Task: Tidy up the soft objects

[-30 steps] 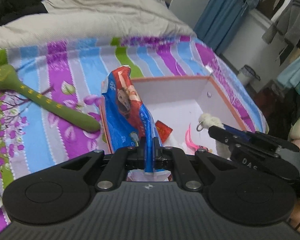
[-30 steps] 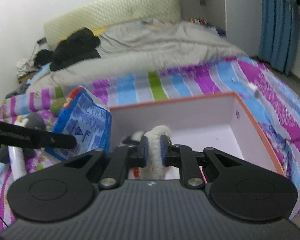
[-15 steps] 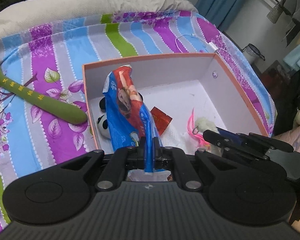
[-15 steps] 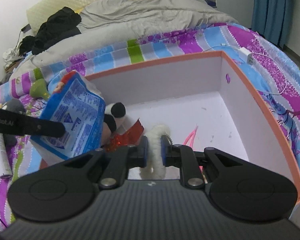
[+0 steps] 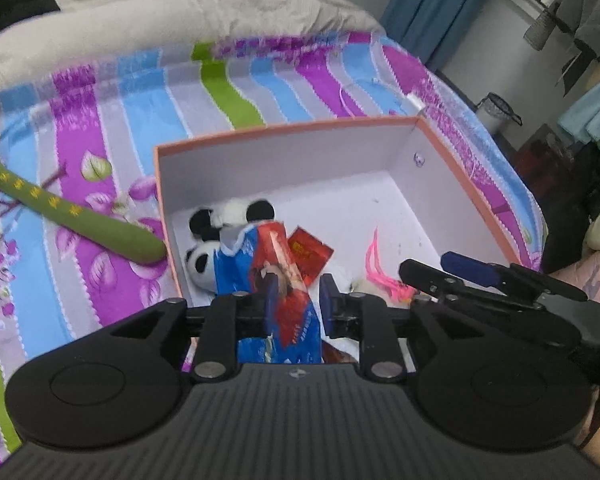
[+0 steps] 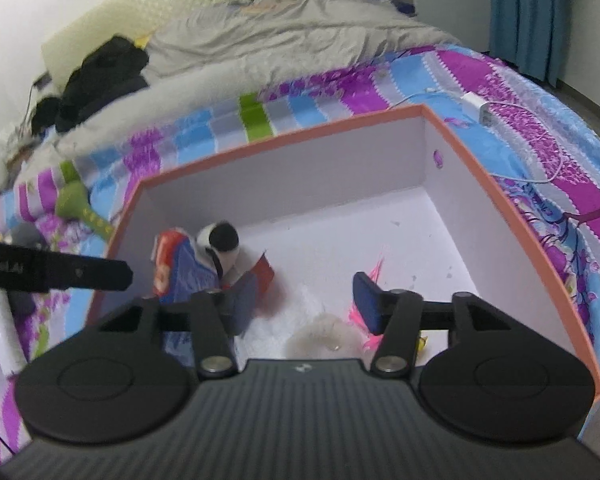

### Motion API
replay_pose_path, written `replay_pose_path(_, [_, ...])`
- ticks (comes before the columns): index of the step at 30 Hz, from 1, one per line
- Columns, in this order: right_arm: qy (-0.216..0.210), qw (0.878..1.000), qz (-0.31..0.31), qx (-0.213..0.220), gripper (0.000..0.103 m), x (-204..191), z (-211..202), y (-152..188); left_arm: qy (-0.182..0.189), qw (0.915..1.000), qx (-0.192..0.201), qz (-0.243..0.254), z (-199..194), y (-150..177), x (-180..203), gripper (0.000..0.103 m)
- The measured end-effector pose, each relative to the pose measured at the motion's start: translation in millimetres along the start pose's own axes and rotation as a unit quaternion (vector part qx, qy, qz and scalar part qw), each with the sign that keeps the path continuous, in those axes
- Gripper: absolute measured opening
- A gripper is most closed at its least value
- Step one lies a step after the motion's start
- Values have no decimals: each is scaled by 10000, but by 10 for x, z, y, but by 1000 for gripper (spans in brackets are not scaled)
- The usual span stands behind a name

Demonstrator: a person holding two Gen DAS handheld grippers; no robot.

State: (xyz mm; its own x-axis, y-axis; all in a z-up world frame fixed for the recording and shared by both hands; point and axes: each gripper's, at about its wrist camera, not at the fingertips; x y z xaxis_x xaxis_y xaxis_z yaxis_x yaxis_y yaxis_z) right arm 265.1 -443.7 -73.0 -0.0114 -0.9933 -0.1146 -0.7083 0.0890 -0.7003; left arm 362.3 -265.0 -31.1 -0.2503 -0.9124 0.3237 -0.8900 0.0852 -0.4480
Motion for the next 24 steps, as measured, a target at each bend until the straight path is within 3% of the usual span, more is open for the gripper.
replay_pose_path(5, [-27, 9996, 44, 278, 56, -12, -252, -94, 8, 9994, 352, 56, -322, 2, 44, 27])
replay_pose_path(13, [-74, 9941, -92, 1082, 56, -194, -990, -249, 115, 9929, 1143, 325, -1131, 147, 180, 27])
replay_pose_path(24, [-70, 9854, -446, 1642, 56, -571, -1770, -51, 251, 9779, 1974, 640, -2092, 632, 221, 27])
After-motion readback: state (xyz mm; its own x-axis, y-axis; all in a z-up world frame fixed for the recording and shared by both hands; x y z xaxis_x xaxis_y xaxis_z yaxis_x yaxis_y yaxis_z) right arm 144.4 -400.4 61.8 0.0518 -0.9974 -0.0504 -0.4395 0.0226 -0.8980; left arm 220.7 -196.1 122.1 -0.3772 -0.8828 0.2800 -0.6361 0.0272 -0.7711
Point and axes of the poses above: each gripper's, at about its wrist camera, not at the fingertips, and z roughly the way its jaws point, x to its right, y to its underside, and after that the axes turned 9 degrees about -z, right-handed
